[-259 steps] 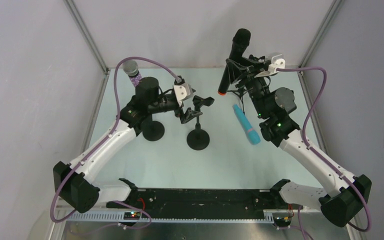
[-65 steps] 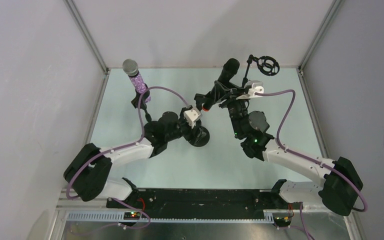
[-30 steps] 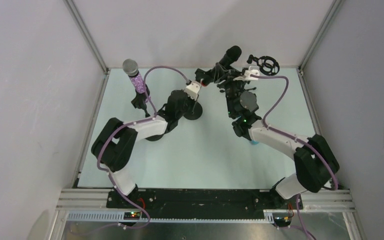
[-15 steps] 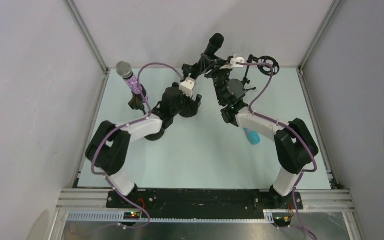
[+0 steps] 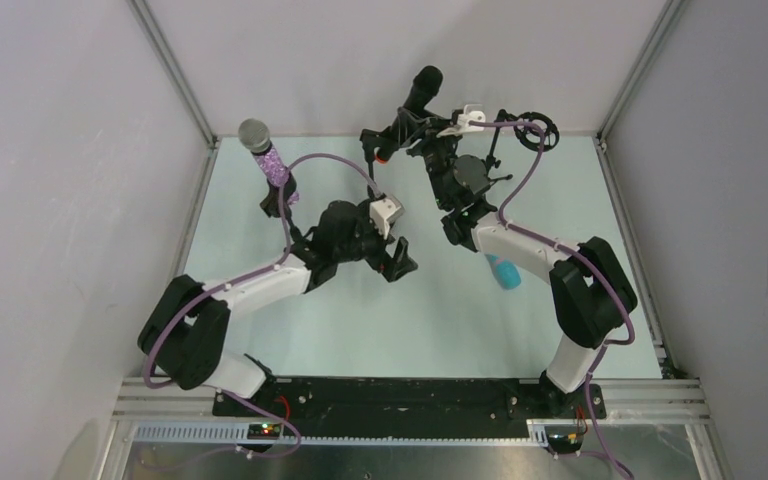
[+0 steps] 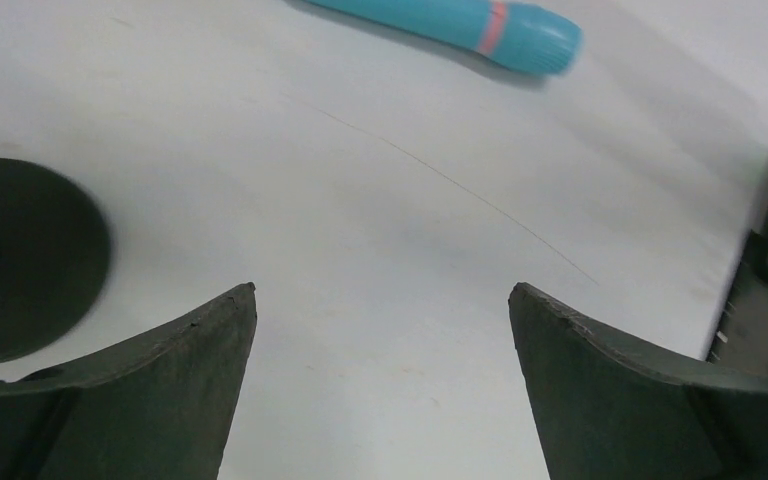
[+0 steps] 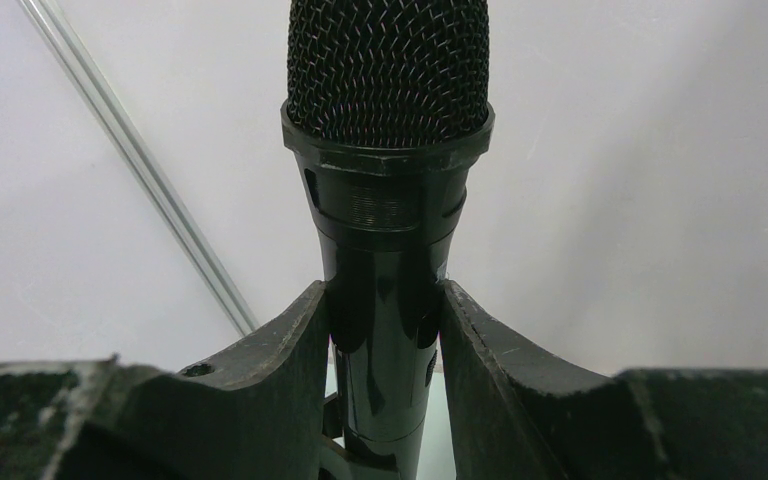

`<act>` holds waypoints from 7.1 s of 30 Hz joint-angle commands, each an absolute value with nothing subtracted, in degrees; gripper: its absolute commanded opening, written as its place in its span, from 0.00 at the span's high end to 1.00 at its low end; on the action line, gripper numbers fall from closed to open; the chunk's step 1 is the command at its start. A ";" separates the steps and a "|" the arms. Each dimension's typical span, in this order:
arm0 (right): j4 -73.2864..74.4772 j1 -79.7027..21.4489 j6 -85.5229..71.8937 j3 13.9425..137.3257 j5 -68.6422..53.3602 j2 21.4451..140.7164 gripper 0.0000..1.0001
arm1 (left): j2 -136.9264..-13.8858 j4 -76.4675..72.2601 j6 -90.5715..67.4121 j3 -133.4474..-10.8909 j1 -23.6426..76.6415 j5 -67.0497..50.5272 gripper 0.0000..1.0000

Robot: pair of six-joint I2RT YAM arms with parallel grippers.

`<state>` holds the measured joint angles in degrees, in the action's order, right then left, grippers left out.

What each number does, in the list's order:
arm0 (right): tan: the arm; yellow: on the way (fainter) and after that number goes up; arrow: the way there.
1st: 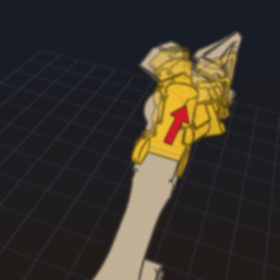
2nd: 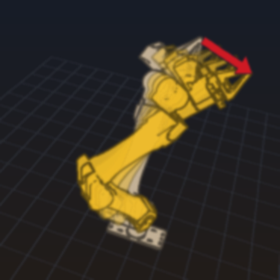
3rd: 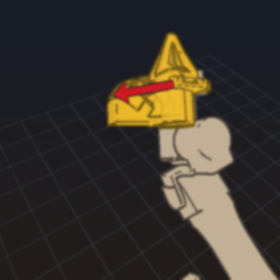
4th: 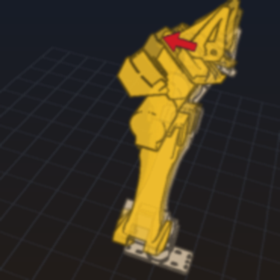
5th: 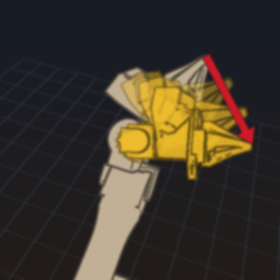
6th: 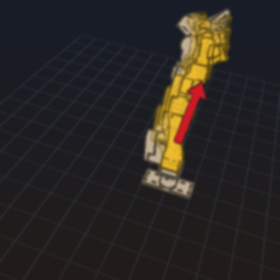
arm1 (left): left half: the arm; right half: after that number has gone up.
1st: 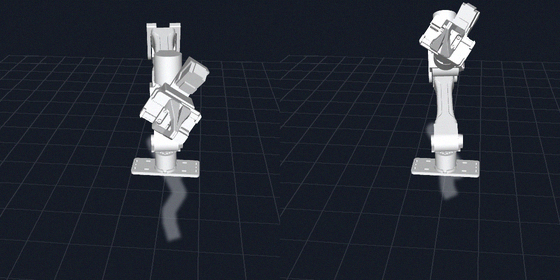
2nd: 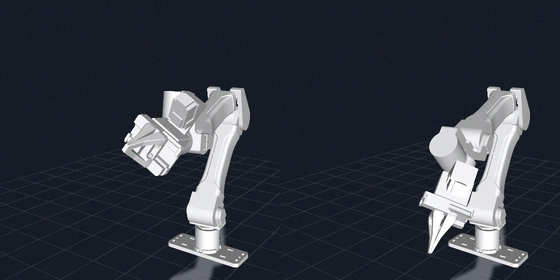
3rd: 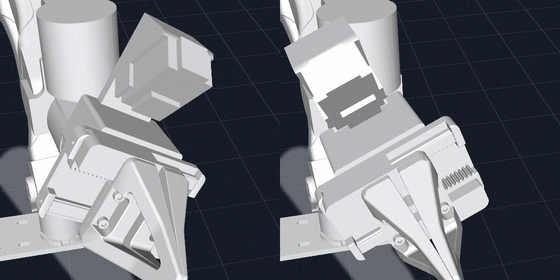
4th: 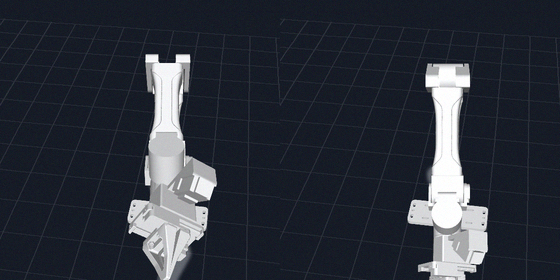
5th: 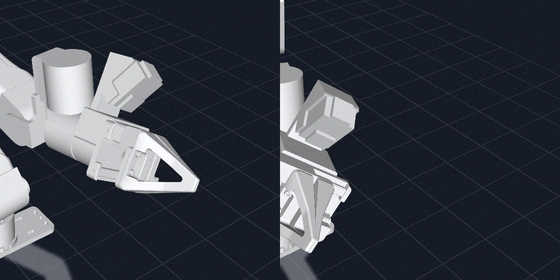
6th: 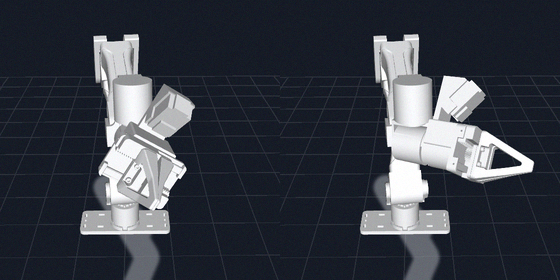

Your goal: Attach the microphones to the stand

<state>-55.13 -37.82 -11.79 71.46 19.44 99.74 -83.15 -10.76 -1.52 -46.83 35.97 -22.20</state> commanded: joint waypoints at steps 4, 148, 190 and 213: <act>-52.80 -38.53 -11.80 73.53 16.86 98.24 0.95 | -79.77 -4.02 2.98 -46.83 38.37 -32.64 0.00; -6.11 0.28 -68.99 59.11 -21.82 58.02 0.64 | -63.40 18.76 15.12 -64.25 40.86 -16.21 0.02; -10.45 -29.85 -82.14 32.53 2.72 41.19 0.57 | -61.50 27.30 9.32 -73.07 40.75 -3.87 0.02; 35.06 -8.49 -69.14 47.93 -3.01 29.42 0.00 | -59.21 29.64 11.62 -74.55 40.77 -1.26 0.02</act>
